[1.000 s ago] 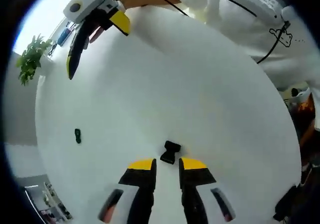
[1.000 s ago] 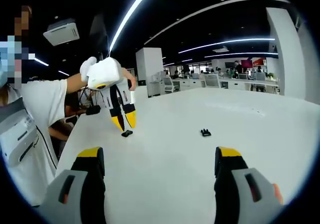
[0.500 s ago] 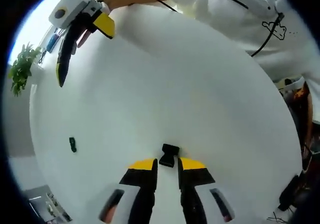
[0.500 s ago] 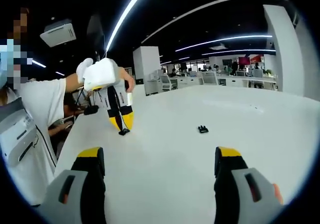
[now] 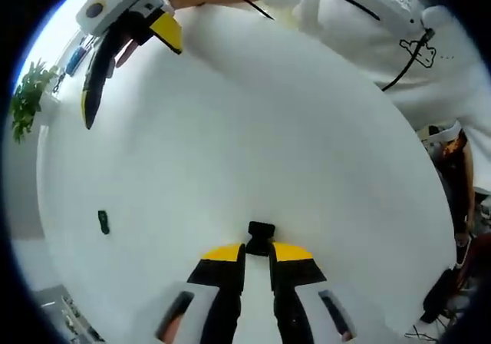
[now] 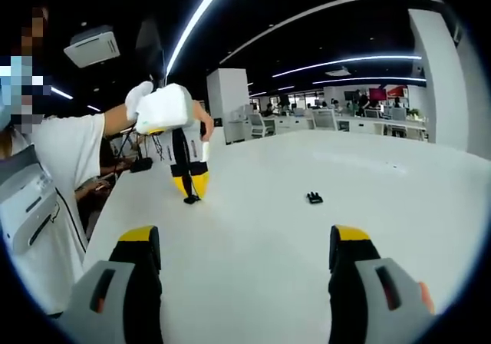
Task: Snap the two parts of the plastic buckle together until the buckle closes and remains connected.
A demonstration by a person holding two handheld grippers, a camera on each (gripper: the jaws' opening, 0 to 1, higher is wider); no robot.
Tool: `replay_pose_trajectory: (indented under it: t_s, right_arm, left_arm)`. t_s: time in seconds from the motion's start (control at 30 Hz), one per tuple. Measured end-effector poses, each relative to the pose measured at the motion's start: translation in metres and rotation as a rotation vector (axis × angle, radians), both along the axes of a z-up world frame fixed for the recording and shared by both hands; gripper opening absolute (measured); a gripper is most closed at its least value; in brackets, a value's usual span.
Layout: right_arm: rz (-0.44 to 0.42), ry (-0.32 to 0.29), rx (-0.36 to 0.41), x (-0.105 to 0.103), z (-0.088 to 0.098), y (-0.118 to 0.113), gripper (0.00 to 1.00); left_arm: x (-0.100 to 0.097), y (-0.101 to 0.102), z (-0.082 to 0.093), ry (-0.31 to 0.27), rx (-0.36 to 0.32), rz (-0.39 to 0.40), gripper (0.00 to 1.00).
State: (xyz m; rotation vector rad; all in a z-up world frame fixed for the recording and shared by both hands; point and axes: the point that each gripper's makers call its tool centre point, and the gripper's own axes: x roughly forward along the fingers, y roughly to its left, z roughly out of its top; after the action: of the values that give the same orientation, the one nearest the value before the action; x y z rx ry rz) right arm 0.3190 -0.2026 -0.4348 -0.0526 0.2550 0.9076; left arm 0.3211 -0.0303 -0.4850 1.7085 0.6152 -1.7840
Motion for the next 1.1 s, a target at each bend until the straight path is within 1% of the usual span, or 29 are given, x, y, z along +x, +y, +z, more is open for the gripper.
replay_pose_trajectory:
  t_s: [0.13,0.2,0.23,0.27,0.33,0.4,0.43,0.47,0.53,0.6,0.67,0.7,0.73,0.8,0.83,0.9,0.93,0.97,1.0,1.03,1.07,1.1]
  right_arm:
    - [-0.004,-0.002,0.001,0.0,0.0,-0.001,0.91]
    - [-0.007,-0.001,0.0,0.0,0.0,-0.002,0.9]
    - [-0.008,0.0,-0.001,0.0,-0.001,-0.002,0.9]
    - [-0.007,0.0,-0.002,0.0,-0.001,-0.002,0.9]
    - [-0.002,0.001,-0.001,0.0,-0.001,-0.001,0.9]
    - [0.003,0.002,-0.002,-0.001,-0.001,0.0,0.9]
    - [0.005,0.002,-0.003,0.0,-0.001,0.001,0.9]
    - [0.007,0.002,-0.004,-0.001,-0.001,0.001,0.9]
    - [0.012,0.001,-0.002,-0.001,-0.001,0.002,0.9]
    - [0.014,0.001,-0.001,-0.001,-0.001,0.002,0.9]
    - [0.011,0.0,-0.002,-0.001,-0.001,0.002,0.9]
    - [0.011,0.0,-0.002,-0.001,-0.001,0.002,0.9]
    - [0.011,0.0,-0.001,-0.001,-0.001,0.002,0.9]
    - [0.011,0.0,0.0,-0.001,-0.001,0.002,0.9]
    - [0.013,0.0,-0.001,-0.002,-0.002,0.003,0.9]
    - [0.015,-0.002,-0.003,-0.002,-0.002,0.003,0.9]
    - [0.016,-0.003,-0.003,-0.003,-0.002,0.004,0.9]
    - [0.018,-0.004,-0.001,-0.003,-0.001,0.004,0.9]
    - [0.019,-0.003,0.0,-0.003,-0.001,0.004,0.9]
    - [0.02,-0.003,0.001,-0.003,-0.001,0.004,0.9]
    - [0.021,-0.001,0.001,-0.004,-0.002,0.005,0.9]
    - [0.021,0.0,0.0,-0.004,-0.002,0.005,0.9]
  left_arm:
    - [0.0,0.0,0.0,0.013,0.005,0.019,0.12]
    - [-0.002,-0.003,-0.001,0.059,-0.008,0.084,0.11]
    - [-0.001,-0.001,0.0,0.071,0.006,0.115,0.11]
    - [0.001,-0.002,0.001,0.068,0.001,0.126,0.11]
    - [0.0,-0.005,0.005,0.081,-0.035,0.142,0.11]
    - [-0.001,-0.009,0.011,0.105,-0.076,0.219,0.11]
    - [-0.002,-0.008,0.014,0.114,-0.08,0.249,0.11]
    - [0.0,-0.007,0.016,0.11,-0.086,0.274,0.11]
    - [0.002,-0.005,0.018,0.09,-0.103,0.263,0.11]
    - [0.004,-0.004,0.019,0.089,-0.118,0.315,0.11]
    - [0.005,-0.002,0.021,0.096,-0.128,0.343,0.11]
    - [0.005,0.0,0.021,0.102,-0.132,0.397,0.11]
    - [0.005,0.003,0.021,0.099,-0.124,0.424,0.11]
    - [0.006,0.006,0.022,0.103,-0.124,0.437,0.11]
    - [0.005,0.008,0.023,0.102,-0.125,0.458,0.11]
    - [0.003,0.011,0.024,0.111,-0.128,0.501,0.11]
    - [0.002,0.014,0.025,0.118,-0.128,0.543,0.11]
    - [0.003,0.018,0.025,0.103,-0.111,0.571,0.11]
    - [0.005,0.019,0.026,0.091,-0.119,0.582,0.11]
    - [0.007,0.022,0.026,0.077,-0.132,0.618,0.11]
    - [0.009,0.028,0.025,0.045,-0.123,0.642,0.11]
    - [0.008,0.027,0.025,0.051,-0.151,0.64,0.11]
